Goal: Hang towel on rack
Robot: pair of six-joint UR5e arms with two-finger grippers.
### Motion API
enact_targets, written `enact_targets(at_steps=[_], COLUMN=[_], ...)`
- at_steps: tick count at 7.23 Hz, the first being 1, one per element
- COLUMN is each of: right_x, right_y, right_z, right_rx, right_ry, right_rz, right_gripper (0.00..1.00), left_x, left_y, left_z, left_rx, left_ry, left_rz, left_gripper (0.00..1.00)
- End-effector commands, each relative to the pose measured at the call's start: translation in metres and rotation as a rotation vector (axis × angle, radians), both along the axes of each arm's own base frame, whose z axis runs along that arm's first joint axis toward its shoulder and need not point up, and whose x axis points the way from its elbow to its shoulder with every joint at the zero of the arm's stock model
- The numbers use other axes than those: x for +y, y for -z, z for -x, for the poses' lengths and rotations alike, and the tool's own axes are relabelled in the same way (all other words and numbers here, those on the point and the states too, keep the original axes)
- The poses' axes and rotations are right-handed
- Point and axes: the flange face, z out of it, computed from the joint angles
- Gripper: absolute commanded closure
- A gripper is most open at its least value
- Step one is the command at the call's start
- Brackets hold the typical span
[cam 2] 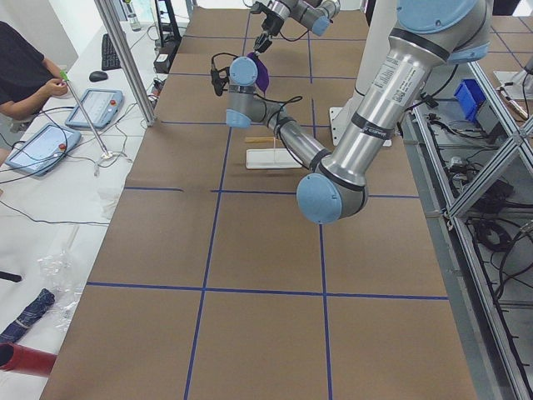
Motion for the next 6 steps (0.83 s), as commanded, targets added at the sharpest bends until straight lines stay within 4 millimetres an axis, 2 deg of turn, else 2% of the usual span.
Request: enact_targets(at_steps=[1, 3, 6], right_x=[0.014, 0.02, 0.038], right_y=[0.008, 0.008, 0.017], right_z=[-0.006, -0.003, -0.008], right_rx=[-0.024, -0.025, -0.053], right_ry=[0.017, 0.029, 0.054], right_rz=[-0.016, -0.017, -0.033], right_gripper=[1.0, 1.0, 1.0], left_x=[0.009, 0.011, 0.002], left_y=[0.03, 0.032, 0.042], left_z=[-0.034, -0.038, -0.047], left_rx=[0.035, 0.037, 0.037], left_ry=[-0.024, -0.03, -0.03], left_rz=[0.013, 0.009, 0.009], left_gripper=[0.0, 0.0, 0.04])
